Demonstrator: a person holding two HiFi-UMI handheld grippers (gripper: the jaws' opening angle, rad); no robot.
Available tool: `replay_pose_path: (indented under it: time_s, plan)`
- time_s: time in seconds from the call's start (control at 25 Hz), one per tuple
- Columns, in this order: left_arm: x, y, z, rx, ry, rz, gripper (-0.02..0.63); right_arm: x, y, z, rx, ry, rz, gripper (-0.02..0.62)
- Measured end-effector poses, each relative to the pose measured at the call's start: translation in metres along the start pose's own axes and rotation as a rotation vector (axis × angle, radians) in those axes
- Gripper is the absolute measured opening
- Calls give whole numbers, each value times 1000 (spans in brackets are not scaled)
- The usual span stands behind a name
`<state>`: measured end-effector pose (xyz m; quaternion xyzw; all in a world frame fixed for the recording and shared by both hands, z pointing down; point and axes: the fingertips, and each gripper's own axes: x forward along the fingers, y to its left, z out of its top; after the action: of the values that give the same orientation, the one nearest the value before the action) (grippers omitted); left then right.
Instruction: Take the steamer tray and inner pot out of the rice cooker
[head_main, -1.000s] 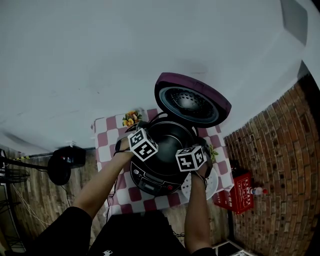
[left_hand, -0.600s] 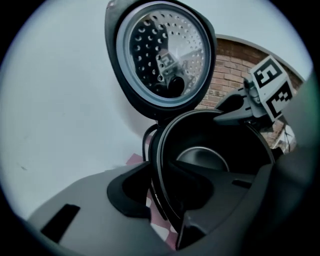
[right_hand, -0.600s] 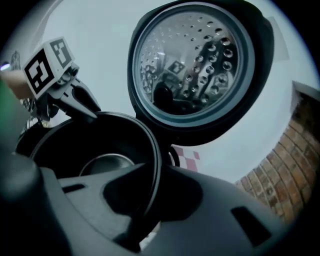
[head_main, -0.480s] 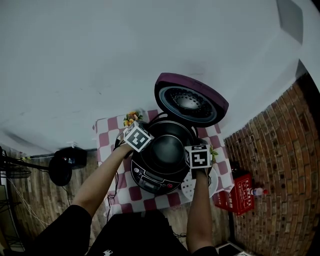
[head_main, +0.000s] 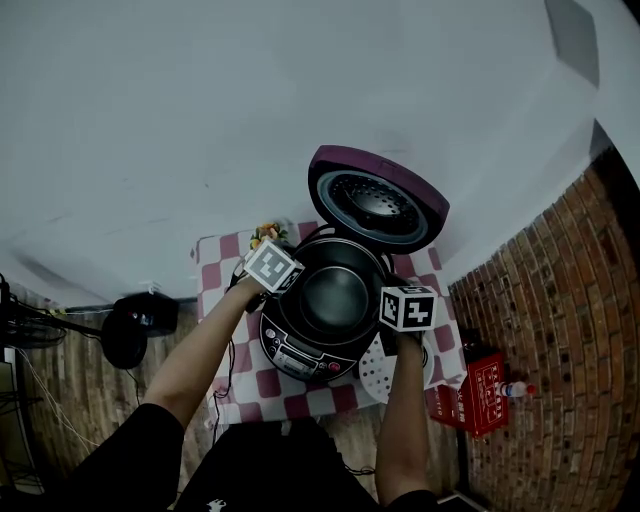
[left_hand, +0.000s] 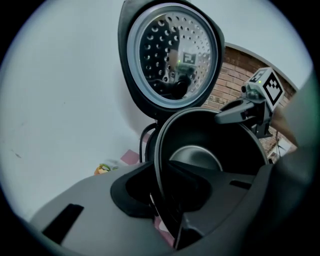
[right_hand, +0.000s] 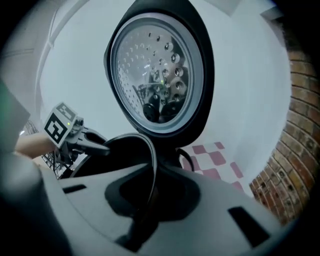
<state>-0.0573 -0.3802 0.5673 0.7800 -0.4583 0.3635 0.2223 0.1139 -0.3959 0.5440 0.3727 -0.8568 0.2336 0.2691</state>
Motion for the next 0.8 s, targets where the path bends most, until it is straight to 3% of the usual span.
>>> replay_pose_path:
  time_s: [0.12,0.2,0.8]
  plan:
    - [-8,-3,4,-111,-47,-59,25,-4,2,8,50,-23,68,34]
    - [-17,-5,10,-179,-78,-106,26,-6,1,12,72,-28,106,37]
    - [-72,-15,37,-204,-168,-52,28,-42,15,49,39,-89,170,40]
